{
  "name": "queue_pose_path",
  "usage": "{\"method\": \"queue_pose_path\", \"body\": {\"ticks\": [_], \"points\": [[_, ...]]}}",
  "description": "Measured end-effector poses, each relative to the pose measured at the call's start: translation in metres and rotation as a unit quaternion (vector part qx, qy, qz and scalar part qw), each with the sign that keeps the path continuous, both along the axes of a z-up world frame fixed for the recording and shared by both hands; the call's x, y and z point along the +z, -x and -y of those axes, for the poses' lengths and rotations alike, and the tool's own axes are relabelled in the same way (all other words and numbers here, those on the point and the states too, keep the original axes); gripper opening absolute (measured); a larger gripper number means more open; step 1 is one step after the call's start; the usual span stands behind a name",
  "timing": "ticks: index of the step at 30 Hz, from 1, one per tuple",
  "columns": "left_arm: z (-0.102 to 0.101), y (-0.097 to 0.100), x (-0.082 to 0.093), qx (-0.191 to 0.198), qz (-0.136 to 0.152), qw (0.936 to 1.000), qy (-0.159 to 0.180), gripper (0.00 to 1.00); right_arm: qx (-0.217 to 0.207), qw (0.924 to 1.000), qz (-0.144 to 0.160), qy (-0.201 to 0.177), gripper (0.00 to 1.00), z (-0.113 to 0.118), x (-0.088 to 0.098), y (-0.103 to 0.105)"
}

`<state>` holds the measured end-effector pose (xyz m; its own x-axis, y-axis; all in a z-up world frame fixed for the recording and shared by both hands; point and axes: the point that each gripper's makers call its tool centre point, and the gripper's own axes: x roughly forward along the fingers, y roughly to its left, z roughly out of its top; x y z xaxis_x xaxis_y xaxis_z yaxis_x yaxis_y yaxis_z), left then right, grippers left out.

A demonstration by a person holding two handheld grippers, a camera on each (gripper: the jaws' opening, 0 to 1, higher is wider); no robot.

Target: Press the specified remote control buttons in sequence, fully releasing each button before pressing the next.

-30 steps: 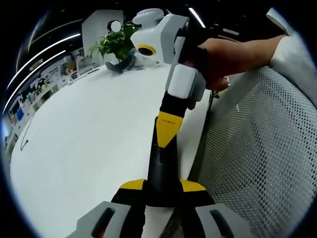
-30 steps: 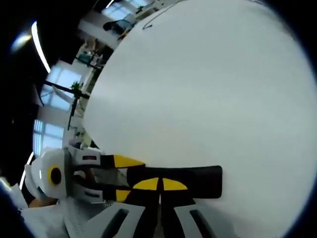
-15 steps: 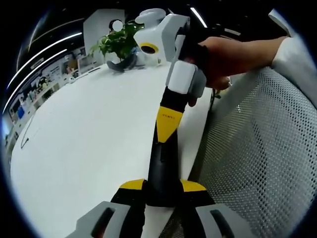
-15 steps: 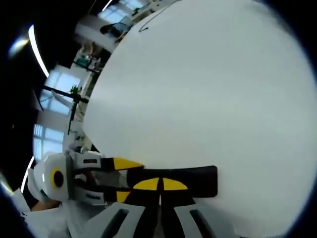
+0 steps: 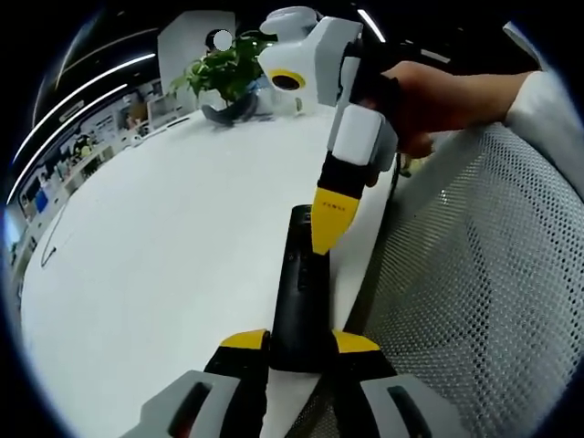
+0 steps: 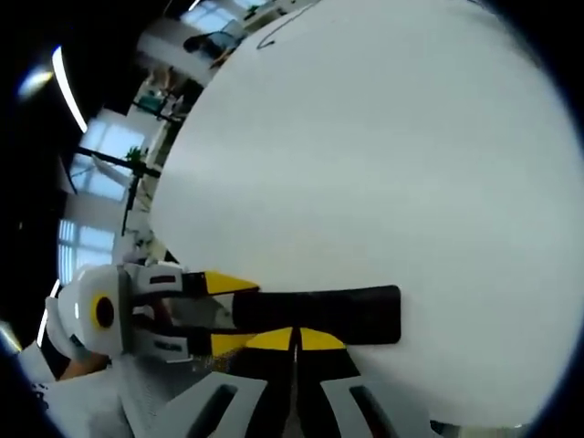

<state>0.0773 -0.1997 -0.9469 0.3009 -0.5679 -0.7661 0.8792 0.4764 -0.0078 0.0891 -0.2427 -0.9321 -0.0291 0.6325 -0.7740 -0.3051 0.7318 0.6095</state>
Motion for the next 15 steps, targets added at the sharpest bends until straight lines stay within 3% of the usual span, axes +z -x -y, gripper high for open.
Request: {"method": "queue_pose_path", "body": {"ticks": [12, 15], "points": [[0.0013, 0.0004, 0.0001, -0.006, 0.006, 1.0000, -0.004, 0.24, 0.012, 0.9999, 0.001, 0.011, 0.00, 0.0006, -0.0055, 0.0020], [0.0018, 0.0003, 0.0006, -0.007, 0.007, 0.9999, -0.005, 0.24, 0.025, 0.9994, 0.013, 0.018, 0.00, -0.0002, -0.0052, 0.0037]]}}
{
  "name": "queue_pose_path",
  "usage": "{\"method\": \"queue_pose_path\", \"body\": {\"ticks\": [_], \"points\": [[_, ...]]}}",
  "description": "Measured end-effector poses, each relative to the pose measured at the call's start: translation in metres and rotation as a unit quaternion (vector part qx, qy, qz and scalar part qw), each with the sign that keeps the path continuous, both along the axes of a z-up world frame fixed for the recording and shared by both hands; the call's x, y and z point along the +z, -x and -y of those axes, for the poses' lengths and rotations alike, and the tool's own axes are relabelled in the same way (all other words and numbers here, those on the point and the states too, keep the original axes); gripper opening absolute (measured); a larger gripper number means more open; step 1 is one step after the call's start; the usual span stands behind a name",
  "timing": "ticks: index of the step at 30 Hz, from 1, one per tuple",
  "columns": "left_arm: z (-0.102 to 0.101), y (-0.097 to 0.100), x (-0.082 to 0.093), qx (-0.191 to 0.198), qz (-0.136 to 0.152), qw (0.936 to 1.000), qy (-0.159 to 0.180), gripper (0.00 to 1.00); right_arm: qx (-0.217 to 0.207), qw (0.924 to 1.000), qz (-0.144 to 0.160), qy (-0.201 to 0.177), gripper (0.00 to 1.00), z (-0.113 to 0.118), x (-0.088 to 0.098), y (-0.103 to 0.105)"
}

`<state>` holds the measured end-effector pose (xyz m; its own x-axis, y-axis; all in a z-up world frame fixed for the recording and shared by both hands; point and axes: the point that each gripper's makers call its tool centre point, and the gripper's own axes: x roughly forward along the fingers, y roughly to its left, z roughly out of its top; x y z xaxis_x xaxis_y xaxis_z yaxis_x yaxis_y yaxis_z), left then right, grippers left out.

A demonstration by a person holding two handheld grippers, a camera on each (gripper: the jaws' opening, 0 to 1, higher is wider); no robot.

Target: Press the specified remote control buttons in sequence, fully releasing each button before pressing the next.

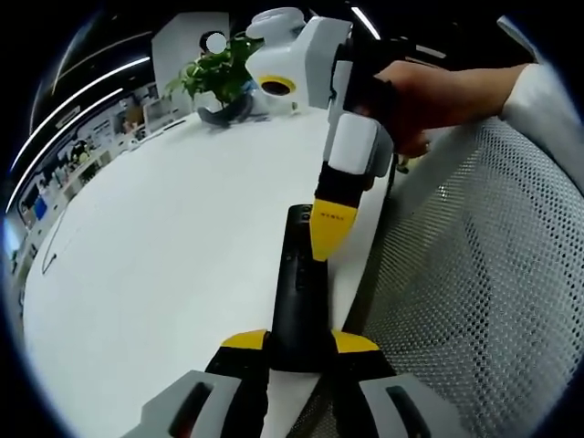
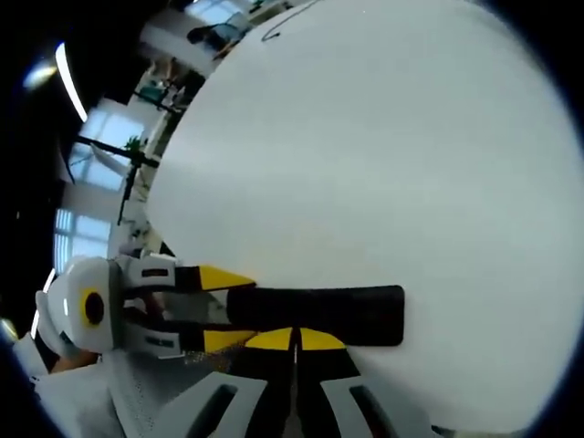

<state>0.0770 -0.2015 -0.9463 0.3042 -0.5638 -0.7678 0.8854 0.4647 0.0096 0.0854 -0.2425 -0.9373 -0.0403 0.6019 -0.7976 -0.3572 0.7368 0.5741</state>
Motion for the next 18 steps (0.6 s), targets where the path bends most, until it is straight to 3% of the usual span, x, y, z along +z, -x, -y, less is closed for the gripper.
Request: {"method": "queue_pose_path", "body": {"ticks": [11, 18], "points": [[0.0000, -0.0005, -0.0004, 0.001, -0.003, 1.0000, 0.002, 0.24, 0.024, 0.9993, 0.023, 0.015, 0.00, 0.0003, -0.0019, -0.0007], [0.0001, -0.0006, 0.0004, -0.003, 0.003, 1.0000, 0.003, 0.24, 0.006, 1.0000, 0.003, -0.001, 0.00, 0.0014, -0.0007, -0.0031]]}}
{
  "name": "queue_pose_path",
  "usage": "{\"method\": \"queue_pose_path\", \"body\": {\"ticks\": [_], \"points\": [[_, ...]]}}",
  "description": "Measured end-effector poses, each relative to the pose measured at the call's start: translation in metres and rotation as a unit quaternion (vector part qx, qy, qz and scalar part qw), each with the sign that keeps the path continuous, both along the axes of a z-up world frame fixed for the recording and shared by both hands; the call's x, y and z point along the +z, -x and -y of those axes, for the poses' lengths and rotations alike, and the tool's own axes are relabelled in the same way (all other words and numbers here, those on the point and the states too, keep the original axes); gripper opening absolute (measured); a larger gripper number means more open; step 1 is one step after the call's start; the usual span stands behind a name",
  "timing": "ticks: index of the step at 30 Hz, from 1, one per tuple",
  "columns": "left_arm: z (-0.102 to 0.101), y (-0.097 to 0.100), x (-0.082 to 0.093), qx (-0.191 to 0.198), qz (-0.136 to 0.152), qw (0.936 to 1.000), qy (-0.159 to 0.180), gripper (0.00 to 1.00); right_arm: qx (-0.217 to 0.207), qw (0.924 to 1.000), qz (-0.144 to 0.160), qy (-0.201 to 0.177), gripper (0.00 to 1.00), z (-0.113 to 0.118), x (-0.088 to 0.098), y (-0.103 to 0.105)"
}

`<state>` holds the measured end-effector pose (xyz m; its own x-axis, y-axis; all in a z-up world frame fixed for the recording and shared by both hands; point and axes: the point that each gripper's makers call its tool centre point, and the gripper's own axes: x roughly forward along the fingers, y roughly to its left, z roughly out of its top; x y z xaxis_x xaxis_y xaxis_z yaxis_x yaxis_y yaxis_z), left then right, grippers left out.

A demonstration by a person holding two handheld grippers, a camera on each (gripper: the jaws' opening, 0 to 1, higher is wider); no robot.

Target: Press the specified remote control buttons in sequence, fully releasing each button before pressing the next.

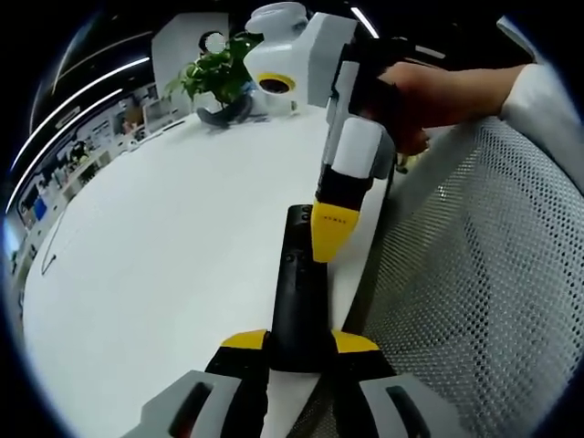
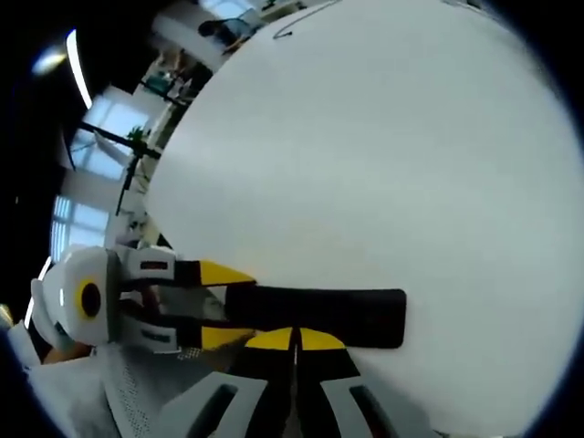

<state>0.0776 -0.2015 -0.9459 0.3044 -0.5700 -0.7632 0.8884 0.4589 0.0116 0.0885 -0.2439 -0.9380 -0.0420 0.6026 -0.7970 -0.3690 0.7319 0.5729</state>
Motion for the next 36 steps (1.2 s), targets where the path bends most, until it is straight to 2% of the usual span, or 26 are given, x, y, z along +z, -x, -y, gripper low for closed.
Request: {"method": "queue_pose_path", "body": {"ticks": [2, 5, 6, 10, 25, 36], "points": [[0.000, 0.000, 0.000, 0.003, -0.002, 1.0000, 0.007, 0.24, -0.001, 1.0000, 0.000, -0.004, 0.00, 0.000, 0.001, 0.000], [0.001, -0.001, 0.000, 0.001, -0.002, 1.0000, 0.009, 0.24, -0.011, 0.9992, 0.033, -0.018, 0.00, -0.005, 0.005, -0.010], [0.002, -0.001, 0.000, -0.003, 0.001, 0.9999, 0.010, 0.24, 0.001, 0.9995, 0.027, -0.018, 0.00, -0.009, 0.003, -0.006], [0.005, 0.001, 0.000, -0.007, 0.002, 0.9999, 0.013, 0.24, 0.003, 0.9993, 0.031, -0.020, 0.00, -0.010, 0.003, -0.006], [0.005, 0.000, 0.000, -0.004, 0.000, 0.9998, 0.021, 0.25, -0.006, 0.9993, 0.022, -0.030, 0.00, -0.013, 0.003, -0.008], [0.005, 0.000, 0.000, -0.004, 0.000, 0.9998, 0.021, 0.25, -0.003, 0.9992, 0.029, -0.027, 0.00, -0.013, 0.002, -0.008]]}}
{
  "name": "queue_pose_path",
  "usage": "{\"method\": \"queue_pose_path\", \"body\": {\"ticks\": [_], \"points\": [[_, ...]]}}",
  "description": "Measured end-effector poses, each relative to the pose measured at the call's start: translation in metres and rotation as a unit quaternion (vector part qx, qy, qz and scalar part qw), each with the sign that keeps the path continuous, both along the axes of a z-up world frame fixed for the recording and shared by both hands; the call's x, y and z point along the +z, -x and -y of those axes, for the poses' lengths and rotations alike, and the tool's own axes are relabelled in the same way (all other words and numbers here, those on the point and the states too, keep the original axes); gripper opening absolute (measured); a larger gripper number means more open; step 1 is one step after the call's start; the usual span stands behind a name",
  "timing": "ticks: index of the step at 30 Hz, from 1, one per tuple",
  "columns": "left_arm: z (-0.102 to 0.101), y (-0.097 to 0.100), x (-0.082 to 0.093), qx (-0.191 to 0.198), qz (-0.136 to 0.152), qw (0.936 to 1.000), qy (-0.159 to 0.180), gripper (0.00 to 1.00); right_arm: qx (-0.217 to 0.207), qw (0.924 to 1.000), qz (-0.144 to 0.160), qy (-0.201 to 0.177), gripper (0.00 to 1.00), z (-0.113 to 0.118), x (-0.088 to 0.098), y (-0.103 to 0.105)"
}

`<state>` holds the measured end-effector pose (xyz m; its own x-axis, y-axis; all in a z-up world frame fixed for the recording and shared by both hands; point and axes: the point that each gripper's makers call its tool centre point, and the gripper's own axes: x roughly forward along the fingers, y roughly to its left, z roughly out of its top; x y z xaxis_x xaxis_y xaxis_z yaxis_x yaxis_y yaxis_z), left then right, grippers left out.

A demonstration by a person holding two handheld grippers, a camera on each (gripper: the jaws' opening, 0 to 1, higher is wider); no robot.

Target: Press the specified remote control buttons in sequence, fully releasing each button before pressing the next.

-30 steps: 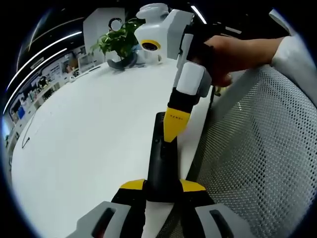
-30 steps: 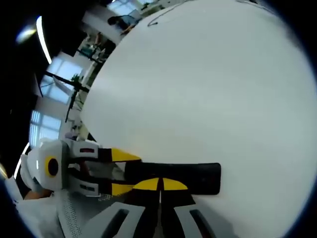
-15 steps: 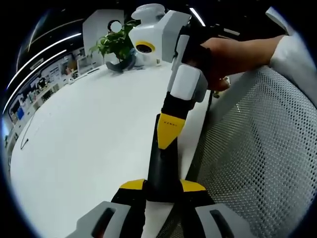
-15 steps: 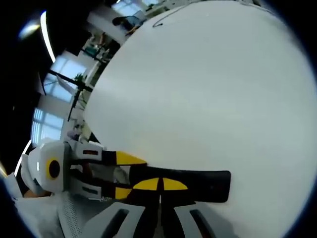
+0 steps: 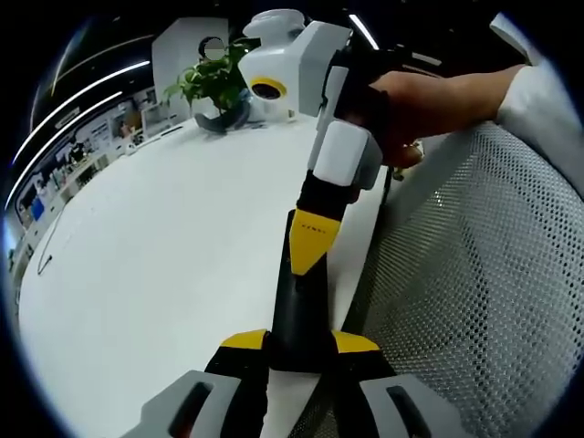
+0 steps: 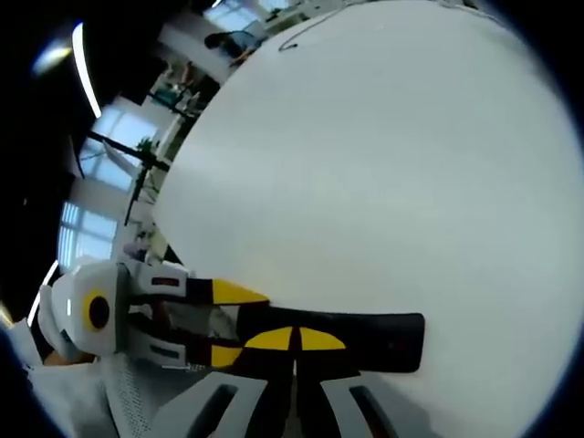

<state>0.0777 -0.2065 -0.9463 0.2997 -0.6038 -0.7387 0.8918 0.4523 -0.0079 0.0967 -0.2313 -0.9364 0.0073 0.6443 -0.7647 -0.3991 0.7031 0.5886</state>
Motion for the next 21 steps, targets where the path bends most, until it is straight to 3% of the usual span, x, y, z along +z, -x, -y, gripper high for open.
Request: {"method": "queue_pose_path", "body": {"ticks": [14, 21], "points": [[0.0012, -0.0002, 0.0003, 0.000, -0.001, 1.0000, -0.003, 0.25, -0.004, 1.0000, 0.001, 0.003, 0.00, 0.0006, 0.0015, -0.0001], [0.0010, -0.0006, -0.0001, 0.000, -0.002, 1.0000, -0.004, 0.25, -0.001, 0.9998, 0.000, -0.021, 0.00, -0.0068, 0.0072, 0.0012]]}}
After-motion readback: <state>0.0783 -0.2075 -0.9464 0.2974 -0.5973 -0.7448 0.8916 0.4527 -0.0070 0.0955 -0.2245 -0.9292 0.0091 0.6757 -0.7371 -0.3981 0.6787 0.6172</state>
